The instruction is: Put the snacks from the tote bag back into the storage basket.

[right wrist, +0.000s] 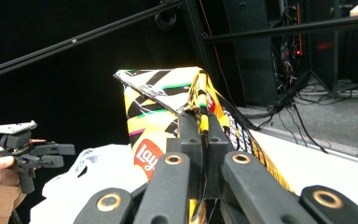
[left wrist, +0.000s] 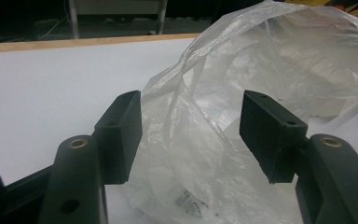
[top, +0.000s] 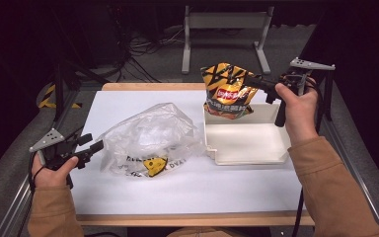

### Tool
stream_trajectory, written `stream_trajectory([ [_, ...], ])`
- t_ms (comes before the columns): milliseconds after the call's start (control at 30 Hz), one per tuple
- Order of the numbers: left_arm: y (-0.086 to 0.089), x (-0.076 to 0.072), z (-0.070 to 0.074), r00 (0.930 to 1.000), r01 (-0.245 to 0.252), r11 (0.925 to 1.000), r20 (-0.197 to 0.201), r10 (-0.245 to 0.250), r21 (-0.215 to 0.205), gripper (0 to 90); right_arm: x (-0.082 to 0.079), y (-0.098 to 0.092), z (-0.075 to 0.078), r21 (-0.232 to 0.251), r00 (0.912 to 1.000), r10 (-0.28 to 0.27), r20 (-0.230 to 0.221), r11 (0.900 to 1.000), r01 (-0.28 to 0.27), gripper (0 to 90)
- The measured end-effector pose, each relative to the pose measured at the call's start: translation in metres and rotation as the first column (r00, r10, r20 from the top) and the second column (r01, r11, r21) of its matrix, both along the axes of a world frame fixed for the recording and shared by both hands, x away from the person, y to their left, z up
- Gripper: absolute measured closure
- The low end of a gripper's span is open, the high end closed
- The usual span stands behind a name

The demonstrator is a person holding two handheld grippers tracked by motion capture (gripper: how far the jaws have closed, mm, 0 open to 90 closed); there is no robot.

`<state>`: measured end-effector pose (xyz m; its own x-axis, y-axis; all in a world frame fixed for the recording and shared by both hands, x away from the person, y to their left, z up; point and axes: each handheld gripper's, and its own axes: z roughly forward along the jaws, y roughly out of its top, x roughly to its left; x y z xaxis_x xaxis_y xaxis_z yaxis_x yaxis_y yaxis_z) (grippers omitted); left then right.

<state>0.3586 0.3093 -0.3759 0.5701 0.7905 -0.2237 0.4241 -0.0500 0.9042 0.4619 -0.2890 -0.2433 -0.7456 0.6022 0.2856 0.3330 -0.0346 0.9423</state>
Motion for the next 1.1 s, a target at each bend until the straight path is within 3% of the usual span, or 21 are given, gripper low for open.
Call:
stream_trajectory([
  [400, -0.003, 0.003, -0.002, 0.9999, 0.009, 1.0000, -0.008, -0.009, 0.001, 39.8, 0.003, -0.009, -0.021, -0.023, 0.9964, 0.015, -0.083, 1.000, -0.017, 90.0],
  [667, -0.003, 0.003, -0.002, 0.9999, 0.007, 1.0000, -0.010, -0.007, 0.003, 39.8, 0.004, -0.011, -0.031, -0.038, 0.9932, 0.027, -0.113, 0.999, -0.032, 90.0],
  [1100, 0.001, -0.002, -0.004, 0.9999, -0.005, 1.0000, -0.015, 0.005, -0.001, 39.6, 0.016, -0.009, -0.063, -0.036, 0.9745, 0.053, -0.218, 0.997, -0.062, 90.0],
])
